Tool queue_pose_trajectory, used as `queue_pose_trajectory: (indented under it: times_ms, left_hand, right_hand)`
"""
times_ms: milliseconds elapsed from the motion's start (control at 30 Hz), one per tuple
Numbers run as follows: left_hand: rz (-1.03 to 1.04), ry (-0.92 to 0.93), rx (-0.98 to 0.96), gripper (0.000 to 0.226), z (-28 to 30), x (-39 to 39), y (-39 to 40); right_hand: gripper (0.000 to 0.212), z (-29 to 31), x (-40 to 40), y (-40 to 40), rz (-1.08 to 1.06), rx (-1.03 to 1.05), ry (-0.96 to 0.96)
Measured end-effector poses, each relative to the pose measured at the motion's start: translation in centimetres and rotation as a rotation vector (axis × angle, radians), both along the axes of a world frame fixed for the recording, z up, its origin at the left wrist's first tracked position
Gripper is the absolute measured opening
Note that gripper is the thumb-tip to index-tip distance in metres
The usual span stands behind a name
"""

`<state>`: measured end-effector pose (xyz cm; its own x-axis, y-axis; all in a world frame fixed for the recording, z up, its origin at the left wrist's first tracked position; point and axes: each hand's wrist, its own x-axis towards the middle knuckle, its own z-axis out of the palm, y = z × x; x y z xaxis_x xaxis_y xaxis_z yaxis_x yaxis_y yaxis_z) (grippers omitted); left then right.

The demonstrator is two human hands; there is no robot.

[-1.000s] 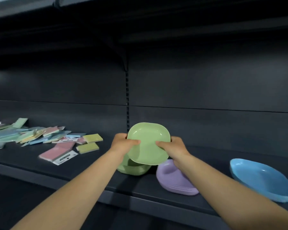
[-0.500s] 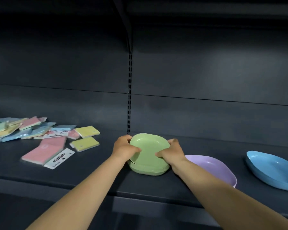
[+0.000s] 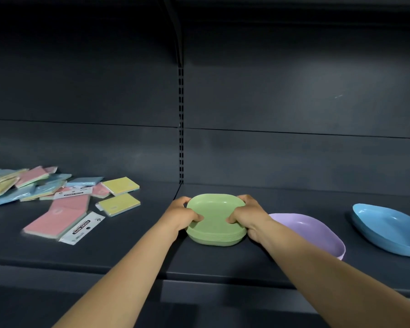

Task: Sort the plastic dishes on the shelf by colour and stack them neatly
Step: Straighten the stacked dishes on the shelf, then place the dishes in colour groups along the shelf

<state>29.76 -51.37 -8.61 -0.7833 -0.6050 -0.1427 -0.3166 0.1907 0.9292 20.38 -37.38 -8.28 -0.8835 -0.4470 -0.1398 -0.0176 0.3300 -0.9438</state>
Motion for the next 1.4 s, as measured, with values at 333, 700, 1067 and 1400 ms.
queue_pose_trajectory:
  times_ms: [333, 700, 1067, 1400]
  left_hand:
    - [-0.083, -0.164, -0.344, 0.058, 3.6, -0.3, 0.5]
    - [-0.284, -0.259, -1.114, 0.057, 10.3, -4.5, 12.9]
    - [-0.358, -0.027, -1.111, 0.052, 10.4, -11.9, 37.5]
    - [-0.498, 0.06, -1.107, 0.05, 10.9, -19.3, 58.3]
  right_hand:
    - [0.066, 3.9, -0.6, 2.9, 0.127, 0.367, 0.394]
    - [0.061, 9.2, -3.7, 23.2, 0.147, 0.885, 0.992]
    - [0.069, 10.4, -8.5, 49.4, 0.043, 0.984, 1.013]
    - [0.066, 10.6, -12.7, 70.7, -0.113, 0.95, 0.899]
